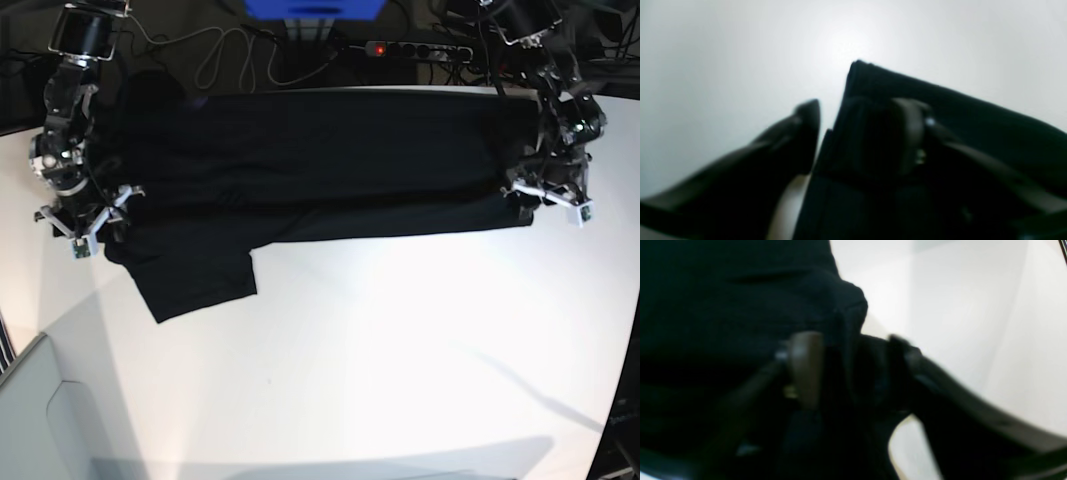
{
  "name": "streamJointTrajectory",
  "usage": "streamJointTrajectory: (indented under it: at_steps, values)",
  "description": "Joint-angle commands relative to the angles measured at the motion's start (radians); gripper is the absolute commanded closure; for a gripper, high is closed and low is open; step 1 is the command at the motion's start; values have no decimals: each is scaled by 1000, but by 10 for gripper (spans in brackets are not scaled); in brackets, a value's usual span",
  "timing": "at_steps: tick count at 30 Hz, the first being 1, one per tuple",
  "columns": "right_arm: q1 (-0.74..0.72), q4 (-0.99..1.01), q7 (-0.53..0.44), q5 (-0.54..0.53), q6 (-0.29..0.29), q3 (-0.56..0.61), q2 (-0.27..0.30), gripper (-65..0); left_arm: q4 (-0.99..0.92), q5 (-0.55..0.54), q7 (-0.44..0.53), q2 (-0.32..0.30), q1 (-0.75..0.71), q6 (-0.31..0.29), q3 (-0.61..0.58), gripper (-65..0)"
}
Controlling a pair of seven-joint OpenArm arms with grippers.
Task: Fold the T-shirt properly
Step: 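Regrasp the folded edge with the right gripper near the sleeve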
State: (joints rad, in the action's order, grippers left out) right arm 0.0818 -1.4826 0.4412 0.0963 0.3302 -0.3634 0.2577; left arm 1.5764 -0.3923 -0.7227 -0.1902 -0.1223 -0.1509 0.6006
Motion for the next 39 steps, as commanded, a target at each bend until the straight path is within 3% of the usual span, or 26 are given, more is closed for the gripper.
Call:
streamJointTrajectory:
  at_steps: [1,5,17,19,24,39]
  values:
    - [-12,-43,-23,-14,-7,-4,16,-428,28,-7,19,-13,6,-3,5,-379]
    - [-9,-109,-22,-14,-7,-4,10,-535,25,-7,19,-13,14,-2,5,-381]
    - [-14,-117,-22,-14,-7,0,10,-542,20,-7,19,10,11,-5,-3,-378]
    - [-18,-115,-22,-14,-7,0,10,-542,20,-7,19,18,11,-5,-5,-331]
    - [-20,-115,-22,-13,-7,-3,10,-542,20,-7,19,22,14,-5,2,-11]
    - [-52,-123,-22,-14,-7,-4,10,-546,149,-6,19,37,-43,-2,5,0]
